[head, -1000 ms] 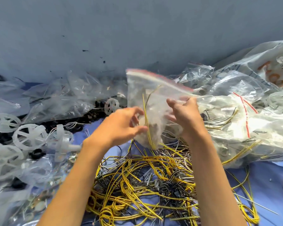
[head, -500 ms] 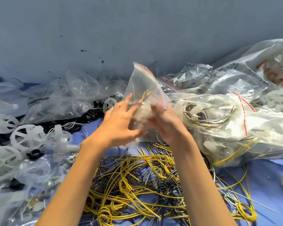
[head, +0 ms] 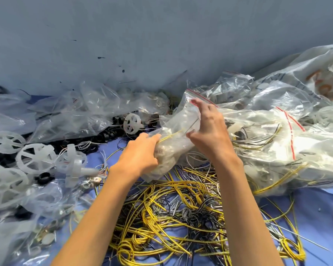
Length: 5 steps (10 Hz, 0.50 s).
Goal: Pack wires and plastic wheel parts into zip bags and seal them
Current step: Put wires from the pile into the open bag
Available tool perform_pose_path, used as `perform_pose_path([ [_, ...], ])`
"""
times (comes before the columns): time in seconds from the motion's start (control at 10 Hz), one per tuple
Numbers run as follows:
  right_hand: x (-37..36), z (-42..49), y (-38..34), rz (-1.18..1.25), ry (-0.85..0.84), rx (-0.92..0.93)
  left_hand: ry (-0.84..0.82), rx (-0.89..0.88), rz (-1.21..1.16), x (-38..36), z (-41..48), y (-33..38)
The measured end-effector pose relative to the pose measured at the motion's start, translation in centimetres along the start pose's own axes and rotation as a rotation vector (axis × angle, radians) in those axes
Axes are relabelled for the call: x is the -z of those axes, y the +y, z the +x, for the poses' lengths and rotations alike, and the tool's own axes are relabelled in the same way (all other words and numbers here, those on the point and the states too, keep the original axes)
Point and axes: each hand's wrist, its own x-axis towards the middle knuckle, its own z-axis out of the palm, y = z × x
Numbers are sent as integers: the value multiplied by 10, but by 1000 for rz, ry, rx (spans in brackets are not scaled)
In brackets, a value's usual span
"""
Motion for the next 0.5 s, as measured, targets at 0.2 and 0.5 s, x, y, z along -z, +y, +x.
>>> perform_pose_path([
  [0.2,-18,-8,24,-241,-253,-108,-104,-109,149,-19,-4,16],
  [0.5,9,-6,16,-12,-335,-68,-286,-104,79,-8,-6,14],
])
